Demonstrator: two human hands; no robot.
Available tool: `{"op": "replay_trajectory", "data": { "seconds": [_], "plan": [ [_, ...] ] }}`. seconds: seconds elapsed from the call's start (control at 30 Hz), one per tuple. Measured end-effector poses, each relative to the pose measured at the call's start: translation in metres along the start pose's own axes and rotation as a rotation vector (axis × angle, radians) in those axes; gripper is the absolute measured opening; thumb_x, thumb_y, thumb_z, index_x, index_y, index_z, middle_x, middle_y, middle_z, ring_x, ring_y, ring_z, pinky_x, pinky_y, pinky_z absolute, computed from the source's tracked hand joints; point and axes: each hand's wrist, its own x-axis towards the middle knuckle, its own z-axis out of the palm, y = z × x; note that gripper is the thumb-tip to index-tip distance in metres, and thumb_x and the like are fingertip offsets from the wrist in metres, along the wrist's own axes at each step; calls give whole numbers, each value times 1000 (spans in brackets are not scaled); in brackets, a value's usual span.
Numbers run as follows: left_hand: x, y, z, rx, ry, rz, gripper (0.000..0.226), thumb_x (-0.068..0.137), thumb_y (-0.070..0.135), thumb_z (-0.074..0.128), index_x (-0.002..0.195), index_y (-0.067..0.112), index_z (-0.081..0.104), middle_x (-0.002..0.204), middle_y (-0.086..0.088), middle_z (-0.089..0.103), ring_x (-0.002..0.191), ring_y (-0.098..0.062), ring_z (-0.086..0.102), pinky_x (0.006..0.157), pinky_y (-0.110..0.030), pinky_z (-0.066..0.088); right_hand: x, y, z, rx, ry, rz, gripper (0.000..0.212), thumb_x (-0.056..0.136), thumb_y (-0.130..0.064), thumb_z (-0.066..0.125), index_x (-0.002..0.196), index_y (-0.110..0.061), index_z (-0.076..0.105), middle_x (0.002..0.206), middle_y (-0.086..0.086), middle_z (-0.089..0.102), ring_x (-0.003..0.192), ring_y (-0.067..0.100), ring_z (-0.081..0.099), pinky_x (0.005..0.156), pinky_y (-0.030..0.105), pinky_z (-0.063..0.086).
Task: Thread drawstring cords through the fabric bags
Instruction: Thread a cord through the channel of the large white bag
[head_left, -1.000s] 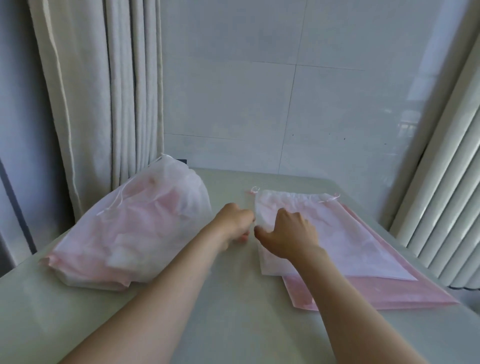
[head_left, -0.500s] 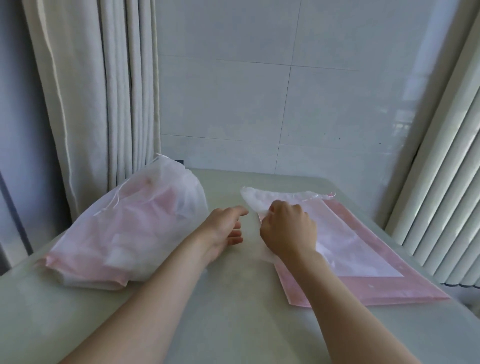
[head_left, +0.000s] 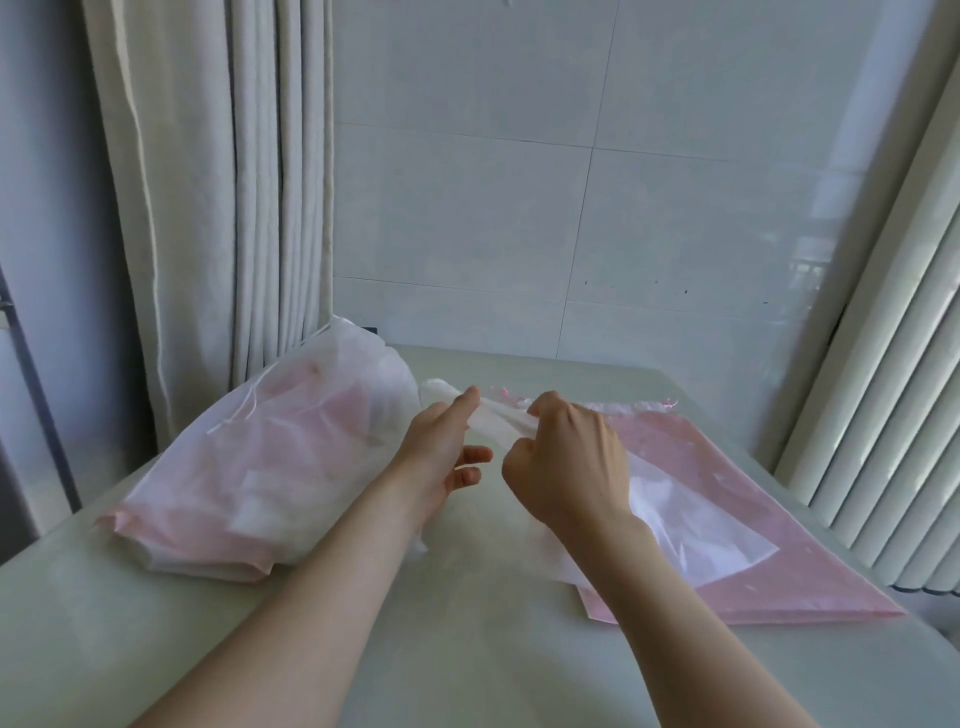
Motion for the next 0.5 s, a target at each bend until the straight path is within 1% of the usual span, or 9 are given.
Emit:
{"op": "replay_trajectory", "data": {
  "seconds": [0.07,0.17,0.23,0.3,0.33,0.37,0.43,0.47,0.5],
  "plan": [
    [0,0,-1,37,28,47,13,103,26,58,99,19,67,91,0,66,74,-21,62,55,-29,40,-2,-2,0,28,-153,21,13,70,-15,51,82,-12,53,70,3,53,59,26,47,51,31,34],
    [3,0,-4,223,9,178,16,100,20,55,105,11,67,87,-2,63,78,-18,57,64,-30,39,-4,2,4,84,-336,48,13,66,-18,52,73,-12,43,69,3,45,57,24,39,50,30,30],
    [4,2,-5,378,28,279,23,98,23,56,107,4,64,84,-2,58,78,-17,52,69,-33,39,-3,7,9,108,-410,41,14,64,-18,51,74,-10,46,72,4,48,60,25,42,50,31,32],
    [4,3,-6,501,73,363,20,97,23,58,103,7,68,79,0,62,72,-17,52,69,-33,41,-1,12,14,115,-437,21,19,61,-18,48,77,-10,52,75,4,54,66,27,50,52,34,37],
    [2,4,-6,559,114,405,17,96,21,60,100,9,71,76,3,65,68,-18,53,67,-33,43,0,15,16,119,-440,19,26,60,-18,47,83,-12,58,80,4,58,74,27,55,54,35,42],
    [0,6,-6,610,167,442,15,95,20,62,97,10,73,76,4,69,69,-19,57,67,-34,47,2,18,18,123,-437,17,38,61,-17,47,95,-17,64,87,3,62,83,27,58,58,35,46],
    [-3,9,-6,611,203,493,19,95,24,65,95,6,72,79,-4,74,72,-19,68,69,-36,53,4,23,23,117,-409,10,61,67,-16,53,126,-29,63,102,0,67,97,25,57,66,35,49],
    [-6,11,-5,571,177,501,24,97,26,64,95,3,70,79,-9,74,67,-15,72,66,-37,52,4,23,24,130,-383,6,62,73,-15,56,133,-30,60,106,0,68,99,24,58,69,34,49],
    [-7,14,-2,525,142,507,28,100,27,62,97,0,68,83,-13,73,65,-14,74,63,-38,51,5,23,26,168,-355,0,58,78,-15,58,135,-28,60,108,1,69,101,25,60,73,35,52]
  ]
}}
